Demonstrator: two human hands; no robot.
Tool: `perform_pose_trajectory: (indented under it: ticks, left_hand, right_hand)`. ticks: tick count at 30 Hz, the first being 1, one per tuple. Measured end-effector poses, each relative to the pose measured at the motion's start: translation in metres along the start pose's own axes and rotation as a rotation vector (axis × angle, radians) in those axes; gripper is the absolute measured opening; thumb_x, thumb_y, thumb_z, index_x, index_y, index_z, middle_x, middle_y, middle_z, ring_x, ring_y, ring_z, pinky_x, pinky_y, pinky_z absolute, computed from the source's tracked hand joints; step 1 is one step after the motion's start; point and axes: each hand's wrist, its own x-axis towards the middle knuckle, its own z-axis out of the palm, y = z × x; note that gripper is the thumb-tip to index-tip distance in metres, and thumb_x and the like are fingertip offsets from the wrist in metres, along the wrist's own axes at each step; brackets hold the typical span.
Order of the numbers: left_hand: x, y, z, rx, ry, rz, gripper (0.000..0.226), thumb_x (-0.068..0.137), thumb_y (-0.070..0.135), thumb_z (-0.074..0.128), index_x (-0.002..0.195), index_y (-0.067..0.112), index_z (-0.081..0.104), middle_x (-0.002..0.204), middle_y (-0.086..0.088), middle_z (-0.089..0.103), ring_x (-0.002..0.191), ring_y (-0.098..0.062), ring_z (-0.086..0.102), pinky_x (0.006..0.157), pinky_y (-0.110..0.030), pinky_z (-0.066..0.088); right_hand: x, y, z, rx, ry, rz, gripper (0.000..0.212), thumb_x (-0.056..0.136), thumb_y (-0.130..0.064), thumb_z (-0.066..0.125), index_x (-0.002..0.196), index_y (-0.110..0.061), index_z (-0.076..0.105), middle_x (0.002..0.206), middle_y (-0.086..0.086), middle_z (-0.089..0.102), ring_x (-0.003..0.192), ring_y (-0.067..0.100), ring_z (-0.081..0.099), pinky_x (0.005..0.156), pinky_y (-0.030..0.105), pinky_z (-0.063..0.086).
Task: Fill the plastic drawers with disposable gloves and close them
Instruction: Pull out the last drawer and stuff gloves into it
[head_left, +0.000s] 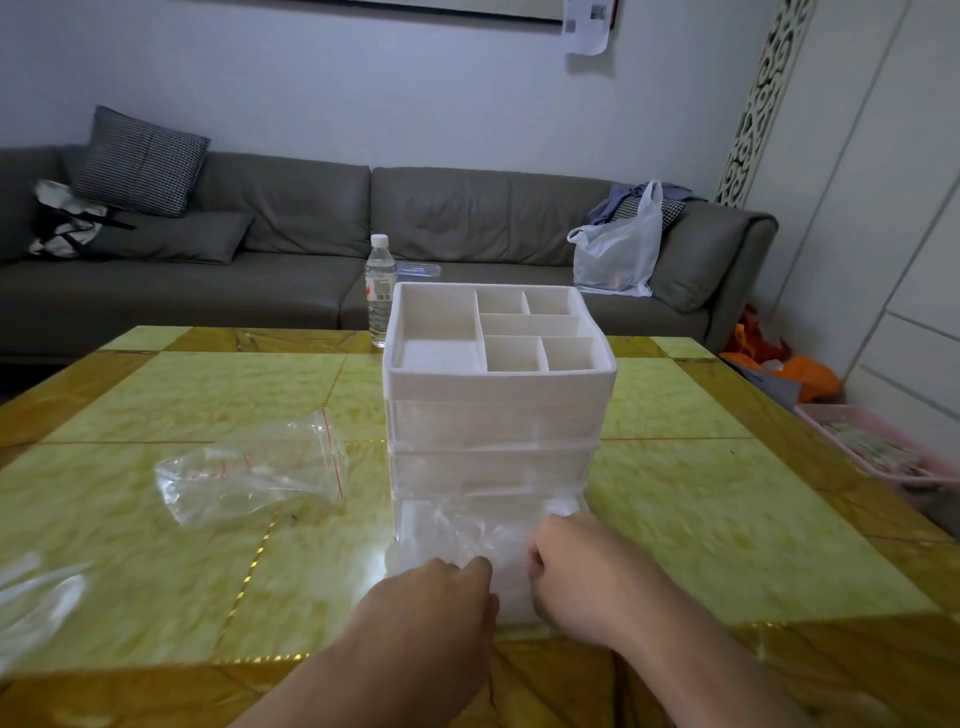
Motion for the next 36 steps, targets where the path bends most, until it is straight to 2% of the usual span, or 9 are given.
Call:
perform_pose_trajectory:
  ticks: [3,7,11,17,23,25,29,32,36]
  left_hand:
    - [-0.006,0.003,-0.006,0.047,0.038,0.028,0.027,0.108,0.042,0.033,0.124,0.026,0.048,0.125,0.003,0.059,0.115,-0.024,0.059,0.078,-0.035,0.042]
    - [-0.017,-0.003,-0.017,-0.056,0.206,0.111,0.029,0.105,0.039,0.040,0.133,0.032,0.049,0.136,0.017,0.050,0.127,-0.011,0.050,0.094,-0.026,0.045]
    - [-0.035,-0.025,-0.029,-0.263,0.359,0.076,0.022,0.103,0.037,0.048,0.124,0.040,0.050,0.124,0.027,0.047,0.114,0.003,0.050,0.085,-0.022,0.050]
    - [-0.081,-0.117,-0.037,-0.210,0.464,-0.294,0.014,0.097,0.023,0.055,0.099,0.036,0.049,0.095,0.018,0.053,0.084,-0.006,0.055,0.068,-0.030,0.051]
    - [-0.120,-0.234,-0.038,-0.022,0.191,-0.750,0.032,0.095,0.033,0.058,0.126,0.024,0.053,0.123,0.000,0.058,0.111,-0.022,0.058,0.083,-0.033,0.049]
    - [-0.122,-0.254,-0.036,0.012,0.103,-0.827,0.031,0.094,0.038,0.058,0.121,0.024,0.054,0.122,-0.002,0.059,0.113,-0.024,0.059,0.087,-0.035,0.051]
    - [-0.124,-0.265,-0.026,0.003,0.108,-0.816,0.005,0.090,0.025,0.054,0.090,0.023,0.058,0.096,0.003,0.056,0.091,-0.020,0.060,0.081,-0.042,0.056]
    - [-0.121,-0.260,-0.024,-0.095,0.215,-0.789,0.010,0.084,0.012,0.056,0.083,0.021,0.062,0.088,0.002,0.062,0.079,-0.020,0.062,0.070,-0.040,0.059]
    - [-0.116,-0.225,-0.041,-0.569,0.474,-0.633,0.016,0.094,0.010,0.067,0.086,0.022,0.072,0.081,0.002,0.074,0.073,-0.018,0.069,0.062,-0.032,0.056]
  right_hand:
    - [-0.005,-0.003,-0.005,-0.020,0.145,-0.009,0.015,0.088,-0.015,0.051,0.074,-0.017,0.055,0.080,0.003,0.055,0.062,0.022,0.053,0.046,0.030,0.031]
    - [-0.009,-0.011,-0.008,0.037,0.337,-0.035,0.021,0.098,-0.026,0.052,0.078,-0.022,0.060,0.073,-0.004,0.061,0.059,0.013,0.057,0.046,0.027,0.036]
    - [-0.013,-0.015,-0.011,0.129,0.529,-0.108,0.021,0.097,-0.022,0.058,0.080,-0.027,0.047,0.066,-0.004,0.055,0.055,0.010,0.050,0.044,0.026,0.031]
    - [-0.018,-0.034,0.001,0.170,0.657,-0.219,0.037,0.080,-0.006,0.072,0.072,-0.021,0.038,0.046,0.003,0.041,0.044,0.023,0.040,0.043,0.042,0.043]
    - [-0.023,-0.058,0.016,0.230,0.658,-0.284,0.045,0.069,0.001,0.079,0.071,-0.019,0.039,0.047,0.004,0.042,0.040,0.021,0.041,0.047,0.032,0.048]
    - [-0.021,-0.063,0.021,0.248,0.668,-0.252,0.046,0.068,0.001,0.079,0.073,-0.022,0.040,0.055,0.000,0.051,0.042,0.021,0.044,0.048,0.033,0.046]
    - [-0.020,-0.073,0.029,0.302,0.652,-0.274,0.045,0.068,0.003,0.077,0.071,-0.021,0.040,0.054,-0.002,0.048,0.051,0.023,0.044,0.049,0.033,0.037]
    - [-0.019,-0.074,0.034,0.317,0.636,-0.285,0.041,0.069,0.003,0.076,0.073,-0.019,0.042,0.056,0.002,0.049,0.047,0.022,0.042,0.048,0.032,0.038]
    - [-0.023,-0.078,0.033,0.410,0.683,-0.303,0.037,0.074,0.006,0.075,0.069,-0.016,0.046,0.053,0.005,0.046,0.048,0.021,0.043,0.047,0.025,0.036]
